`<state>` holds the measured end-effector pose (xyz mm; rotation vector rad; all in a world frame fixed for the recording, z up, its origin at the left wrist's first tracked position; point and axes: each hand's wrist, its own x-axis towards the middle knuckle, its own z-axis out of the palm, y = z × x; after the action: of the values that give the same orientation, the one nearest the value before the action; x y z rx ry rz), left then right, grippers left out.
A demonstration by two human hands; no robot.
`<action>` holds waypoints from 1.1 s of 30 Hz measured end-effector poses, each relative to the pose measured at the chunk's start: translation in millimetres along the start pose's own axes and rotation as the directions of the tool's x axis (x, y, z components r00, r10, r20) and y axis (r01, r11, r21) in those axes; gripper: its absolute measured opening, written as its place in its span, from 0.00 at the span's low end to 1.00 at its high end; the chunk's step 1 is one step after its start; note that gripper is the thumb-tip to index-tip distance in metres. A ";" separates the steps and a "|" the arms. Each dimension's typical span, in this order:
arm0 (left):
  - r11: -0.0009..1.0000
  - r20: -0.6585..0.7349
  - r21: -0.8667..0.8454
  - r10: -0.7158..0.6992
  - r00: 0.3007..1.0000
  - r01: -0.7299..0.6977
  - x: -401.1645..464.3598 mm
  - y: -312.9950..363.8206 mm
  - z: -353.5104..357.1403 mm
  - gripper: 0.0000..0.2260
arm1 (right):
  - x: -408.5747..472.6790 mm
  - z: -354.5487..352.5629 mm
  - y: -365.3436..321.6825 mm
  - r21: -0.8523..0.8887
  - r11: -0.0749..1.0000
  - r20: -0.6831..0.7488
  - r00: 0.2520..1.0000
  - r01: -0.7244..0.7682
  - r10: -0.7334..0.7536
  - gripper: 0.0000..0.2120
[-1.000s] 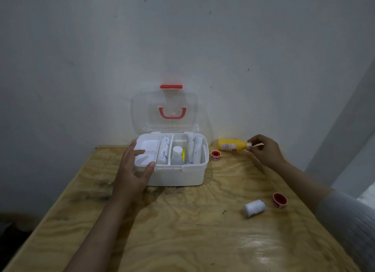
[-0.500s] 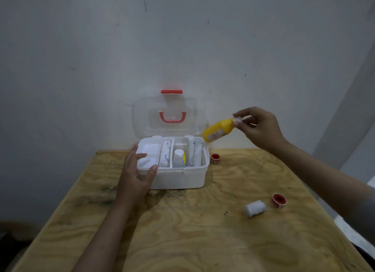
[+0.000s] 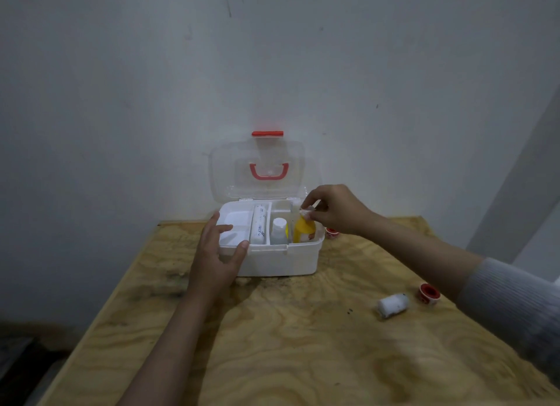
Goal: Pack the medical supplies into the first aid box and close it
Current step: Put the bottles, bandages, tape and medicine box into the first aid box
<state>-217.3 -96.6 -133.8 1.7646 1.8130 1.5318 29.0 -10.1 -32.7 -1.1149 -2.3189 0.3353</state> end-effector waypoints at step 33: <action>0.999 -0.036 0.023 -0.028 0.999 0.029 -2.6 8.1 3.9 0.31 | -167.1 -40.8 98.3 -0.169 0.863 0.227 0.833 -0.477 0.505 0.15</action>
<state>-208.6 -98.6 -130.9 1.7247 1.8715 1.5479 201.1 -79.0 -102.6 -1.8260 -2.2559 0.5883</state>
